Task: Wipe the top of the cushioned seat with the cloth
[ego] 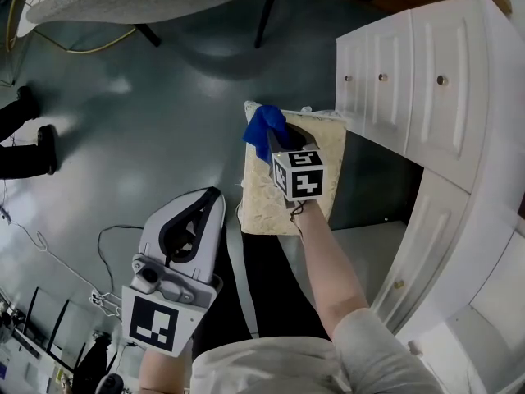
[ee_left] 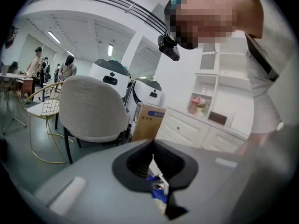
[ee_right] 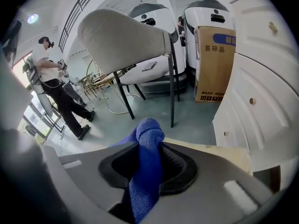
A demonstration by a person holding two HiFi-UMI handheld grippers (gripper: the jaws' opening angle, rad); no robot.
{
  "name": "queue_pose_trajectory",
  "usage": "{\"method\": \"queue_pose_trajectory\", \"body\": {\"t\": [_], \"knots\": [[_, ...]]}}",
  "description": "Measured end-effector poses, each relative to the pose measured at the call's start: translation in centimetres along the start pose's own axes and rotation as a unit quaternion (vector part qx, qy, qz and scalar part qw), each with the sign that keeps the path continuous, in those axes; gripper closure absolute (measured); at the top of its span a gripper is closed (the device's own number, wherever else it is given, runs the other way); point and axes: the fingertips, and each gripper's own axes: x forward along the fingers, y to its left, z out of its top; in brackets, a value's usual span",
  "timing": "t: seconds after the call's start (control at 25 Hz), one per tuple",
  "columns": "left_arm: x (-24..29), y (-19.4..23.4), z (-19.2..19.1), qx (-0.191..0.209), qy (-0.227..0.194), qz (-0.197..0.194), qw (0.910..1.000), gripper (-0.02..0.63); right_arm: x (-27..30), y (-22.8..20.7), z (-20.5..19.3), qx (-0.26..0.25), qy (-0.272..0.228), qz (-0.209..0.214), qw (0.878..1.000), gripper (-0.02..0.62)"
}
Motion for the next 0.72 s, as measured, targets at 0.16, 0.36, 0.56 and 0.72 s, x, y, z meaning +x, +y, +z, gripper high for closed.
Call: {"method": "queue_pose_trajectory", "body": {"t": [0.16, 0.36, 0.56, 0.72], "knots": [[0.4, -0.3, 0.0, 0.001, 0.001, -0.001, 1.0, 0.606, -1.1, -2.8, -0.4, 0.01, -0.002, -0.023, 1.0, 0.489], [1.0, -1.2, 0.1, 0.003, 0.001, -0.003, 1.0, 0.606, -2.8, -6.9, -1.2, 0.026, -0.001, -0.056, 0.998, 0.489], [2.0, -1.9, 0.1, 0.003, -0.003, 0.004, 1.0, 0.606, -4.2, -9.9, -1.8, 0.035, 0.0, -0.079, 0.996, 0.489], [3.1, -2.5, 0.0, -0.002, -0.011, 0.011, 0.9999, 0.607, -4.9, -11.5, -2.3, 0.042, 0.002, -0.087, 0.995, 0.489]]}}
